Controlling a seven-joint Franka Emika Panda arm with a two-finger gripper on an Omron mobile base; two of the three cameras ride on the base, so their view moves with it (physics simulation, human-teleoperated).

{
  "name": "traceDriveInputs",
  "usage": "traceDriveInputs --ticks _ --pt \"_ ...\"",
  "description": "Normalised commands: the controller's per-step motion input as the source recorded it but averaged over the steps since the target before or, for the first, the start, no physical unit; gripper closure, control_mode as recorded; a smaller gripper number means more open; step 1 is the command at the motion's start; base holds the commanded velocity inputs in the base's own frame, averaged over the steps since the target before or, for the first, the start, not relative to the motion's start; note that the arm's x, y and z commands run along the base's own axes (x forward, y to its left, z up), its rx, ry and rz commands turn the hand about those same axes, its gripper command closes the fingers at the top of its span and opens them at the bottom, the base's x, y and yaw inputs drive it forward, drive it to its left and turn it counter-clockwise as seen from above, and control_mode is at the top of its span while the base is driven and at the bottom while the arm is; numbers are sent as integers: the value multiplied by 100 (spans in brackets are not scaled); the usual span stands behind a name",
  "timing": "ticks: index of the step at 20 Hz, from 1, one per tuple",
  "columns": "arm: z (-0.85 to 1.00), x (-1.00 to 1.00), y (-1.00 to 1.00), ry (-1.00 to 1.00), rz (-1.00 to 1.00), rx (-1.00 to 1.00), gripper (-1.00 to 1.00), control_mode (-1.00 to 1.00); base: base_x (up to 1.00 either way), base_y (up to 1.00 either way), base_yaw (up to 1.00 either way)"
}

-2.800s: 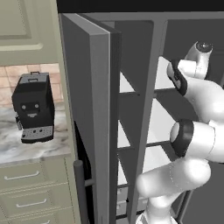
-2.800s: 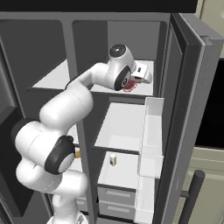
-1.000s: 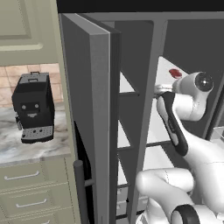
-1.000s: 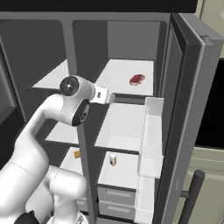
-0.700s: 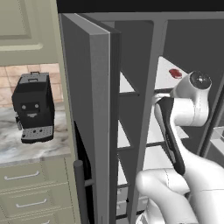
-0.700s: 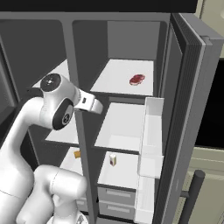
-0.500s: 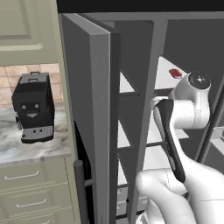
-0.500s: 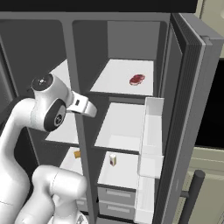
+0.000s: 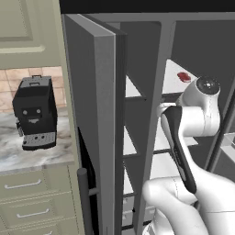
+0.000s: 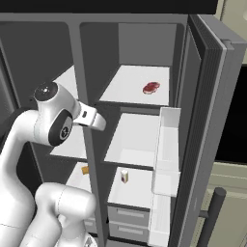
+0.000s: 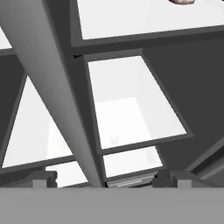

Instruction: Pick up the frozen steak from the freezer, place it on any shelf in the fridge, and close the fridge and freezer doors when done.

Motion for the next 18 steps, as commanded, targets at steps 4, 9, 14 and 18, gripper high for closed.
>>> traceDriveInputs --ticks 4,9,14,18 --pt "0 -1 0 1 0 0 -100 -100 0 0 0" --pt "0 -9 -1 0 0 0 -100 100 -27 -5 0" --pt "0 0 0 0 0 0 -100 100 -56 -13 0" --pt "0 0 0 0 0 0 -100 100 -60 -5 0"
